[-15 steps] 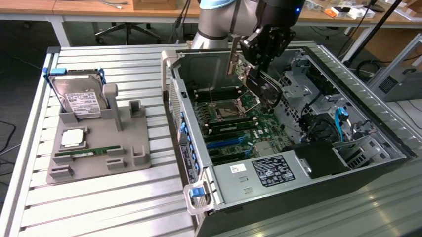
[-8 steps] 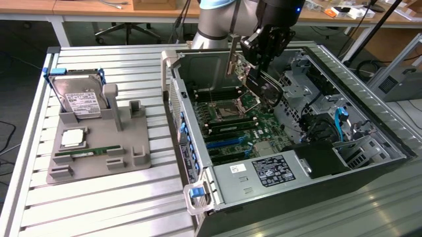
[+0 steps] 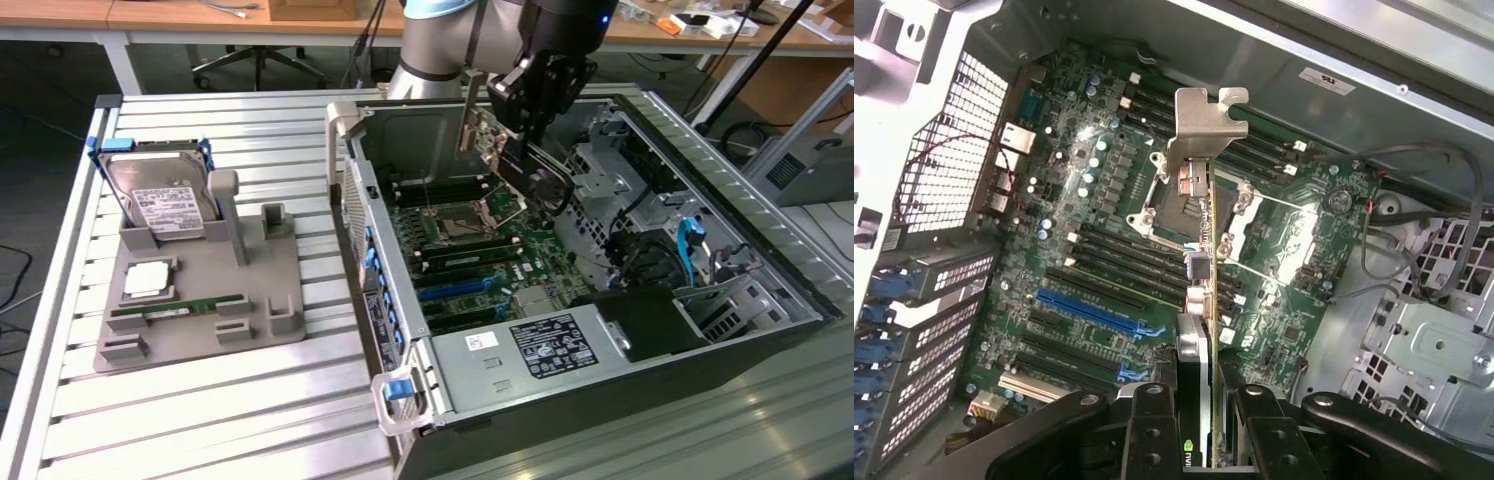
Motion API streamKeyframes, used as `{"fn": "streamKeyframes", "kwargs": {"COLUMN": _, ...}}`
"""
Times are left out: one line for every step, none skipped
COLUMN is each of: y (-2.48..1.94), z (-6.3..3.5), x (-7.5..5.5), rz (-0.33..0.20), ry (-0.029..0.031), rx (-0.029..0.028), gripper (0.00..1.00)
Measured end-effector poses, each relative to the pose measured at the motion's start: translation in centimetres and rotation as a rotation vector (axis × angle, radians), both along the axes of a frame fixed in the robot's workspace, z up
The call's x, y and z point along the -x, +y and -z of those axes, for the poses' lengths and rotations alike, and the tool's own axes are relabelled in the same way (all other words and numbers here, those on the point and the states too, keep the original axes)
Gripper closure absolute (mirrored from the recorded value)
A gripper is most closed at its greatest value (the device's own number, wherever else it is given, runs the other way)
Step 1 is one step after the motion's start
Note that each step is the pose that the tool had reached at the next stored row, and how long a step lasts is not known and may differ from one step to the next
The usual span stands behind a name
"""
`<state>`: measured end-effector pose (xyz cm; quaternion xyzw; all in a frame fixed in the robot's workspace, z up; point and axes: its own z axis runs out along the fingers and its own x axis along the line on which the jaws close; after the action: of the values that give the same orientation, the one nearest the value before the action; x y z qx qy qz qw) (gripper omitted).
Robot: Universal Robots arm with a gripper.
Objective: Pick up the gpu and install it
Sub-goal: 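Insert the gpu into the slot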
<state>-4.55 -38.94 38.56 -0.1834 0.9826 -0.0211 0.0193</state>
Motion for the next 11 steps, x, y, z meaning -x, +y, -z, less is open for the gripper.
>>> {"fn": "streamKeyframes", "kwargs": {"y": 0.0, "z": 0.0, "x": 0.0, "rz": -0.002, "ry": 0.0001, "rx": 0.0, "gripper": 0.73}}
{"fn": "streamKeyframes", "kwargs": {"y": 0.0, "z": 0.0, "x": 0.0, "rz": -0.004, "ry": 0.0, "rx": 0.0, "gripper": 0.73}}
{"fn": "streamKeyframes", "kwargs": {"y": 0.0, "z": 0.0, "x": 0.0, "rz": -0.007, "ry": 0.0, "rx": 0.0, "gripper": 0.73}}
{"fn": "streamKeyframes", "kwargs": {"y": 0.0, "z": 0.0, "x": 0.0, "rz": -0.009, "ry": 0.0, "rx": 0.0, "gripper": 0.73}}
{"fn": "streamKeyframes", "kwargs": {"y": 0.0, "z": 0.0, "x": 0.0, "rz": -0.011, "ry": 0.0, "rx": 0.0, "gripper": 0.73}}
{"fn": "streamKeyframes", "kwargs": {"y": 0.0, "z": 0.0, "x": 0.0, "rz": -0.012, "ry": 0.0, "rx": 0.0, "gripper": 0.73}}
{"fn": "streamKeyframes", "kwargs": {"y": 0.0, "z": 0.0, "x": 0.0, "rz": -0.015, "ry": 0.0, "rx": 0.0, "gripper": 0.73}}
{"fn": "streamKeyframes", "kwargs": {"y": 0.0, "z": 0.0, "x": 0.0, "rz": -0.016, "ry": 0.0, "rx": 0.0, "gripper": 0.73}}
{"fn": "streamKeyframes", "kwargs": {"y": 0.0, "z": 0.0, "x": 0.0, "rz": -0.018, "ry": 0.0, "rx": 0.0, "gripper": 0.73}}
{"fn": "streamKeyframes", "kwargs": {"y": 0.0, "z": 0.0, "x": 0.0, "rz": -0.02, "ry": 0.0, "rx": 0.0, "gripper": 0.73}}
{"fn": "streamKeyframes", "kwargs": {"y": 0.0, "z": 0.0, "x": 0.0, "rz": -0.022, "ry": 0.0, "rx": 0.0, "gripper": 0.73}}
